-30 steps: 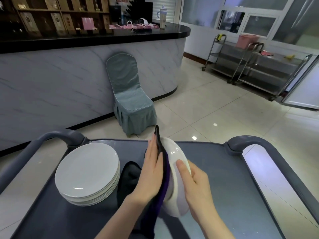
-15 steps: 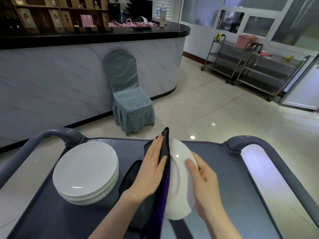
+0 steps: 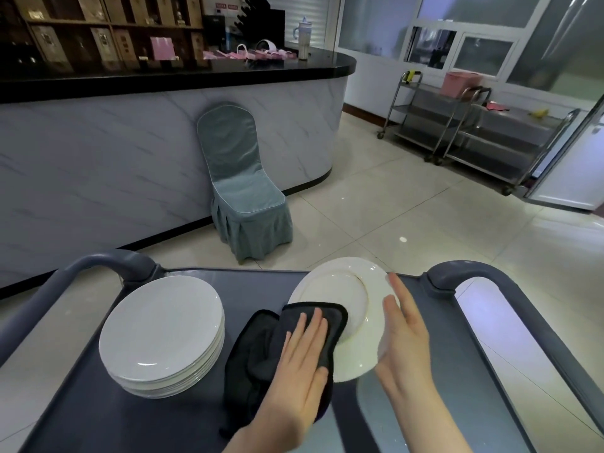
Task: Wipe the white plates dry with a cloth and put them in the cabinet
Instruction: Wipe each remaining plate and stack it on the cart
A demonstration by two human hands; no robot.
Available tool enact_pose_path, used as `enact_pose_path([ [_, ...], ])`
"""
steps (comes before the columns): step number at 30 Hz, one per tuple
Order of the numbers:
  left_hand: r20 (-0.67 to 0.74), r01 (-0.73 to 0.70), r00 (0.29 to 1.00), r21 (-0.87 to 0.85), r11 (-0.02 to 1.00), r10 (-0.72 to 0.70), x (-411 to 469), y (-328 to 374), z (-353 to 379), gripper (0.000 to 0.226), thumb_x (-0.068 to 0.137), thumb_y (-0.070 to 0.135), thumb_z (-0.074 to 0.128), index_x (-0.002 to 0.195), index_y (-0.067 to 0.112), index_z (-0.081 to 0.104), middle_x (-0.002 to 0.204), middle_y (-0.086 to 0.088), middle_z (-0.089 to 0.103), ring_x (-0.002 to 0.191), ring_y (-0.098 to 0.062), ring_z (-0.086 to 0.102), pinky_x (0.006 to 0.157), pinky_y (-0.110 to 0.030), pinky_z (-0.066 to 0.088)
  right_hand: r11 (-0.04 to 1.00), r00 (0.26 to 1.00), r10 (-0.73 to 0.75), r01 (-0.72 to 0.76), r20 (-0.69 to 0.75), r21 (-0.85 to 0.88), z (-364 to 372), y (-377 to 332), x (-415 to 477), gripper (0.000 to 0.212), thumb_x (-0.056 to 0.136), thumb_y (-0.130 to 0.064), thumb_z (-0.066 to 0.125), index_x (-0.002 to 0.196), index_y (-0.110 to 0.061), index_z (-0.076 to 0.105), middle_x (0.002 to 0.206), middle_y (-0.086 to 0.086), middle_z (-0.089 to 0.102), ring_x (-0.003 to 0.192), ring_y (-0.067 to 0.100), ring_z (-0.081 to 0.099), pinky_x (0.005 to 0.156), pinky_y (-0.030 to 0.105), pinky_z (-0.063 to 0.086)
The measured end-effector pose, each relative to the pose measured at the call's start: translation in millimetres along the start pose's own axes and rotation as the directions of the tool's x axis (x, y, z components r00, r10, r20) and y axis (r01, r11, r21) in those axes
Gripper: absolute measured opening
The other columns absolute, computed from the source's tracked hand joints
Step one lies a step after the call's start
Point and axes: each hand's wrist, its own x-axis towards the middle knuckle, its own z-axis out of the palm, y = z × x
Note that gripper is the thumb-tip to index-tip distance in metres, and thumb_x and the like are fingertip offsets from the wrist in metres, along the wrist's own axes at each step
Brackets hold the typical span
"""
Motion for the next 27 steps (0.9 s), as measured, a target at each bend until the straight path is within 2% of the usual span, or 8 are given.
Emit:
enact_pose_path([
  [3,-0.163,0.122,0.974,-0.222,0.967,-0.160,10.9,-8.5,-8.0,0.060,0.099,0.026,0.031,0.155,0.037,0.010,0.162,0.027,0.003,0.150,0.000,0.004,0.121,-0.020,0.002,0.999,0.999,-0.037,0.037,-0.002,-0.005,2.1,-6.5,-0.6,0.036,0.102,-0.015,0.050,0.123,-0.039,0.067,0.131,-0.019,0.065,0.124,0.009,0.060,0.111,0.044,0.041],
  [6,-0.147,0.187,0.948,-0.454,0.871,-0.281,9.9,-4.8,-7.7,0.064,0.099,0.022,0.033,0.155,0.035,0.006,0.164,0.020,0.005,0.151,-0.004,0.005,0.125,-0.040,0.008,0.997,0.997,-0.070,0.071,-0.036,0.019,5.8,-15.7,1.5,0.036,0.102,-0.015,0.051,0.124,-0.038,0.067,0.129,-0.022,0.065,0.120,0.005,0.062,0.110,0.041,0.043],
  [7,-0.141,0.161,0.961,-0.424,0.891,-0.240,6.0,-2.6,-5.6,0.068,0.097,0.015,0.033,0.155,0.032,0.004,0.164,0.020,0.001,0.152,-0.006,0.001,0.125,-0.043,0.004,0.996,0.996,-0.077,0.079,-0.044,0.032,7.7,-17.3,1.6,0.036,0.102,-0.015,0.050,0.124,-0.037,0.067,0.127,-0.023,0.066,0.118,0.003,0.063,0.109,0.040,0.044],
  [10,-0.137,0.038,0.989,-0.089,0.995,-0.050,-2.8,9.1,2.5,0.083,0.083,0.013,0.037,0.156,0.033,0.002,0.161,0.028,-0.012,0.149,-0.002,-0.013,0.122,-0.035,-0.002,0.994,0.993,-0.086,0.091,-0.078,0.059,15.2,-12.6,-2.4,0.036,0.103,-0.011,0.047,0.123,-0.035,0.066,0.129,-0.019,0.066,0.120,0.004,0.062,0.109,0.037,0.043],
  [13,-0.081,-0.152,0.985,0.027,0.988,0.153,-4.5,28.2,8.3,0.080,0.088,0.015,0.037,0.157,0.031,0.002,0.165,0.019,-0.004,0.152,-0.010,-0.004,0.121,-0.029,-0.004,0.996,0.992,-0.087,0.087,-0.090,-0.003,21.2,3.5,-14.3,0.039,0.103,-0.008,0.045,0.120,-0.034,0.068,0.132,-0.014,0.065,0.125,0.006,0.058,0.111,0.036,0.041],
  [19,0.162,-0.090,0.980,-0.161,0.983,0.117,24.1,36.9,-23.6,0.059,0.102,0.013,0.033,0.153,0.034,0.012,0.161,0.031,0.001,0.151,-0.001,-0.003,0.121,-0.021,-0.002,1.000,0.998,-0.019,0.020,-0.058,0.011,16.9,30.6,-32.2,0.040,0.101,-0.001,0.045,0.112,-0.025,0.074,0.120,-0.001,0.072,0.114,0.015,0.067,0.099,0.036,0.049],
  [22,0.164,-0.048,0.983,-0.196,0.979,0.081,34.1,33.7,-25.8,0.056,0.104,0.015,0.031,0.154,0.034,0.015,0.161,0.030,0.004,0.150,0.001,-0.002,0.122,-0.021,-0.001,0.999,0.998,-0.034,0.034,-0.046,-0.005,18.1,34.8,-36.5,0.038,0.103,-0.002,0.044,0.118,-0.024,0.070,0.119,-0.002,0.073,0.114,0.012,0.067,0.098,0.034,0.049],
  [27,0.082,0.149,0.988,-0.334,0.931,-0.129,44.2,26.5,-20.9,0.056,0.105,0.016,0.030,0.151,0.043,0.013,0.162,0.027,0.007,0.147,0.009,-0.002,0.124,-0.030,0.002,0.997,0.999,-0.038,0.038,-0.004,-0.067,14.4,33.9,-41.8,0.044,0.102,0.002,0.043,0.117,-0.029,0.070,0.121,-0.017,0.070,0.117,-0.005,0.060,0.100,0.023,0.043],
])
